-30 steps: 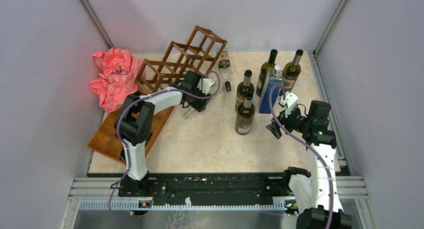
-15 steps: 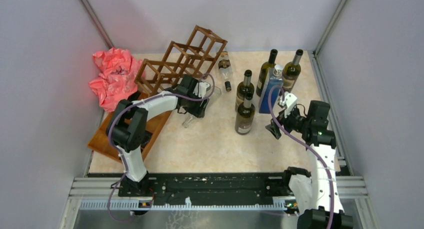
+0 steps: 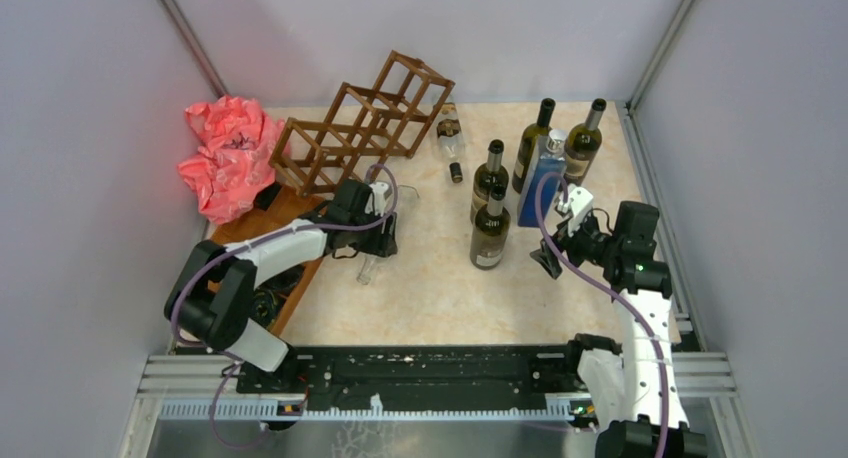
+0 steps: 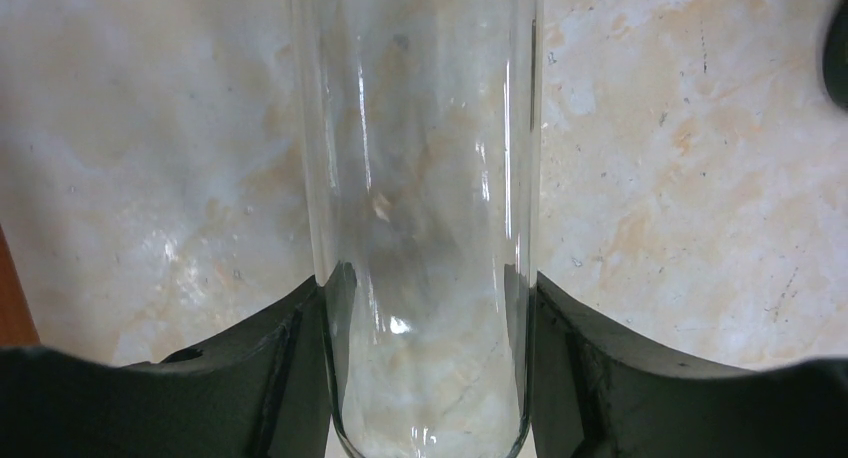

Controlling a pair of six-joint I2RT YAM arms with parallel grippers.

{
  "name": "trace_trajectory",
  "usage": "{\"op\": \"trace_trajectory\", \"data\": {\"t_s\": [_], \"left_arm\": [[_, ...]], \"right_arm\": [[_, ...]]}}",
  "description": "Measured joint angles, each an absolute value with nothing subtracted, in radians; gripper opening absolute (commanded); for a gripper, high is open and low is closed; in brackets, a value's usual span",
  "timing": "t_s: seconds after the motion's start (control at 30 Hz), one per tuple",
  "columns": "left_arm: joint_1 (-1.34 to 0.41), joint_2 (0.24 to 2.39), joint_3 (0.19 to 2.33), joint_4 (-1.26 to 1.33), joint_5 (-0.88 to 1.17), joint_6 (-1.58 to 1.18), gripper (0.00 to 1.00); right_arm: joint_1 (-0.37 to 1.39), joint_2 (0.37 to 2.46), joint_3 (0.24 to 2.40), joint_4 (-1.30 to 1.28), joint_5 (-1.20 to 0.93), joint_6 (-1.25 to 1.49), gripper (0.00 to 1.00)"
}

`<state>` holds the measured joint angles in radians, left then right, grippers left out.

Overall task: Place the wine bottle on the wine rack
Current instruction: Place the wine rack at the center of the board.

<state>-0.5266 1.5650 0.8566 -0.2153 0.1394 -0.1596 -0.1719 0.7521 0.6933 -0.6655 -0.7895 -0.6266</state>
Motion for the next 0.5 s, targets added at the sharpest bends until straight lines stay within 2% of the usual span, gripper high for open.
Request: {"op": "trace_trajectory", "data": {"t_s": [0.23, 0.5], "left_arm": [[-0.527, 1.469, 0.730, -0.118, 0.078, -0.285, 0.00], [-0.527, 1.430, 0.713, -0.091, 0.010, -0.402, 0.00]], "right_arm": [[-0.172, 0.752, 0.693, -0.665, -0.786, -0.627, 0.87], [-0.172, 0.746, 0.693, -0.665, -0.786, -0.627, 0.86]]}}
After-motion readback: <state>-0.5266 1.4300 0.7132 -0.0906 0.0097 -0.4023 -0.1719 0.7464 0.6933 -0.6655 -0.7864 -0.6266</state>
